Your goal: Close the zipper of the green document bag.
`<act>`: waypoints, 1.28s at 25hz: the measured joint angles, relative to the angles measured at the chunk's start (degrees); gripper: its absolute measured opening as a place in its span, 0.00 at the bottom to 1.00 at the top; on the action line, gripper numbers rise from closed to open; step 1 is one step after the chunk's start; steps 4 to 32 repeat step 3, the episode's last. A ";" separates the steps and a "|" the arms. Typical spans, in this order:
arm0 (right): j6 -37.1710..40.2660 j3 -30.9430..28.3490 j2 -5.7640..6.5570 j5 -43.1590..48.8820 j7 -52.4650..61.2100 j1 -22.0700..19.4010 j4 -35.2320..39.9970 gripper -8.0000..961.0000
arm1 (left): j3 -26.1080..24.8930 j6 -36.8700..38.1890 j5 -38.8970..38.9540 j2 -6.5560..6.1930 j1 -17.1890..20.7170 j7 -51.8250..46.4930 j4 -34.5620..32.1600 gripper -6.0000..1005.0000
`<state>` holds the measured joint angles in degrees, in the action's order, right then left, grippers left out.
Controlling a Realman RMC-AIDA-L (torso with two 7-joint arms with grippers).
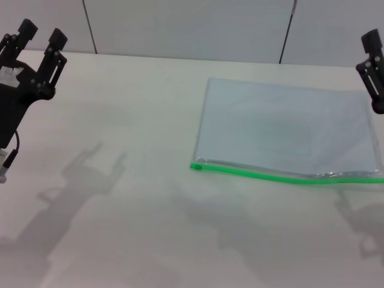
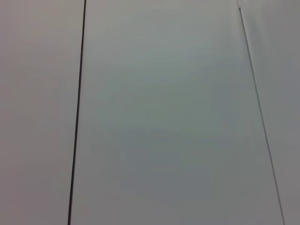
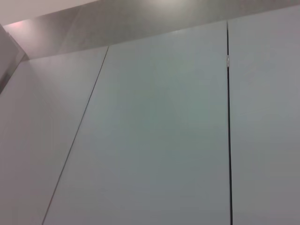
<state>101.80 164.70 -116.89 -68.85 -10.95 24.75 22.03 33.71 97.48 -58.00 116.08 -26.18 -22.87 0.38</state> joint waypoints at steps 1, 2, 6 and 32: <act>0.06 0.00 0.00 -0.05 0.00 -0.07 -0.02 0.87 | 0.00 0.00 0.00 0.03 -0.05 0.00 0.04 0.55; 0.07 0.00 0.00 -0.15 0.00 -0.11 -0.05 0.87 | -0.01 0.00 0.00 0.05 -0.08 -0.01 0.09 0.55; 0.07 0.00 0.00 -0.18 0.00 -0.11 -0.07 0.87 | -0.03 0.00 0.00 0.09 -0.14 -0.02 0.12 0.55; 0.07 0.00 0.00 -0.18 0.00 -0.11 -0.07 0.87 | -0.03 0.00 0.00 0.09 -0.14 -0.02 0.12 0.55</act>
